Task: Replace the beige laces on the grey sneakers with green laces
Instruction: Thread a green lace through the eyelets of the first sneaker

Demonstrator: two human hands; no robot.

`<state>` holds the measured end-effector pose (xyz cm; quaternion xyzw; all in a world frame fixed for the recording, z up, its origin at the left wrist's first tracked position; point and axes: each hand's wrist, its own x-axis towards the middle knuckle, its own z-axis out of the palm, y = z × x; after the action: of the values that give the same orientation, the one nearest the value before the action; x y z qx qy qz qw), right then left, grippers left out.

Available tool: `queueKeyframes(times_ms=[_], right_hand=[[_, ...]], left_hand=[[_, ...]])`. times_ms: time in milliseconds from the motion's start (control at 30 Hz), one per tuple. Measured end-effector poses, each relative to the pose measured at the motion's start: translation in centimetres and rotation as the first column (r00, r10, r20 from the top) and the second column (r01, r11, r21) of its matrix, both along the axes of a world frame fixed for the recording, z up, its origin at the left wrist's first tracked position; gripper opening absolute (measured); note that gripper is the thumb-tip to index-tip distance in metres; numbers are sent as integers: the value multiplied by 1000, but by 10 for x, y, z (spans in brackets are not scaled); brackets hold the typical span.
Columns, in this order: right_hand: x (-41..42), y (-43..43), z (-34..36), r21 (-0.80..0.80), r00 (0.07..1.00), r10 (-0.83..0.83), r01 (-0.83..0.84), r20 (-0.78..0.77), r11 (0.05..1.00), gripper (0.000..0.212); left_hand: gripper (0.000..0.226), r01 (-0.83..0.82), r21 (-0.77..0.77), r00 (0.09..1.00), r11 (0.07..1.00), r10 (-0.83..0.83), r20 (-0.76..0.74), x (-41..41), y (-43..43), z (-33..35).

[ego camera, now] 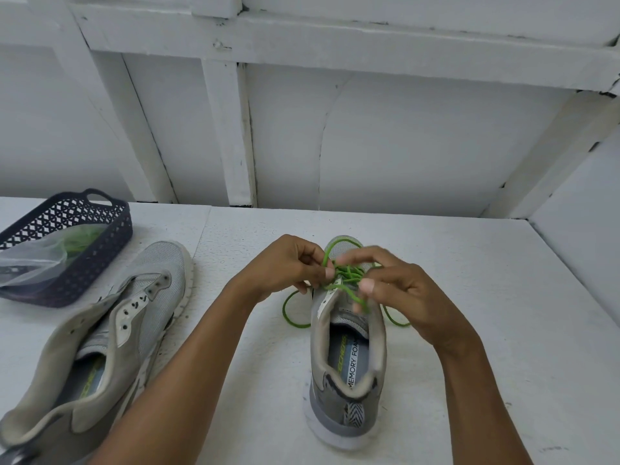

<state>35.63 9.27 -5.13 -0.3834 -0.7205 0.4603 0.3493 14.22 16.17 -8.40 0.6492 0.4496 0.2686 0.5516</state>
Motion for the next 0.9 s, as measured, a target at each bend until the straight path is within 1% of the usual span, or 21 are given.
queueKeyframes(times_ms=[133, 200, 233, 267, 333, 400, 433, 467, 500, 533, 567, 600, 633, 667, 767, 800, 900], right_hand=[[0, -2, 3, -79, 999, 8, -11, -40, 997, 32], [-4, 0, 2, -150, 985, -115, 95, -128, 984, 30], [-5, 2, 0, -171, 966, -210, 184, -151, 968, 28], [-6, 4, -2, -179, 944, -302, 277, -133, 944, 27], [-9, 7, -4, -148, 910, -415, 410, -8, 900, 21], [-11, 9, -3, -44, 888, -443, 451, 127, 891, 13], [-12, 10, -2, 22, 875, -432, 438, 219, 899, 13], [-13, 12, -2, 72, 847, -407, 408, 341, 910, 15], [-14, 13, -2, 87, 808, -367, 370, 461, 925, 23], [-17, 13, -3, 56, 778, -332, 359, 534, 932, 35], [-19, 13, -4, 9, 773, -319, 376, 548, 926, 48], [-22, 12, -6, -22, 774, -339, 414, 536, 910, 59], [-25, 12, -7, -33, 769, -365, 447, 524, 894, 63], [-26, 12, -9, -46, 769, -378, 466, 516, 884, 59], [-26, 15, -13, -142, 816, -379, 478, 436, 867, 15], [-24, 15, -15, -198, 842, -377, 474, 385, 858, 8], [-19, 16, -18, -384, 901, -381, 434, 210, 815, 10]], left_hand=[[7, 14, 8, 1000, 1000, -14, -16, -2, 1, 1], [8, 17, 11, 1000, 1000, -16, -18, -2, 0, 1], [9, 13, 13, 1000, 1000, -13, -18, -2, 0, 1], [9, 9, 14, 1000, 1000, -9, -18, -2, -1, 1], [10, 4, 13, 1000, 1000, -4, -13, -3, -2, 1], [10, -1, 10, 1000, 1000, 1, -7, -4, -2, 1], [9, 2, 6, 1000, 1000, -2, -5, -5, -2, 1], [9, 8, 0, 1000, 1000, -8, -2, -5, -2, 1], [10, 16, -7, 1000, 1000, -16, 6, -6, -3, 1], [10, 28, -10, 1000, 1000, -28, 12, -6, -3, 1], [10, 40, -10, 999, 999, -40, 16, -7, -3, 2], [10, 50, -8, 999, 999, -50, 19, -8, -3, 2], [10, 56, -3, 998, 998, -56, 19, -8, -4, 3], [9, 54, 2, 998, 999, -54, 19, -8, -4, 3], [5, 8, 1, 999, 1000, -8, 40, -7, -5, 2], [5, -9, -4, 999, 1000, 9, 51, -6, -5, 1], [8, -26, -12, 997, 1000, 27, 70, -5, -4, 0]])
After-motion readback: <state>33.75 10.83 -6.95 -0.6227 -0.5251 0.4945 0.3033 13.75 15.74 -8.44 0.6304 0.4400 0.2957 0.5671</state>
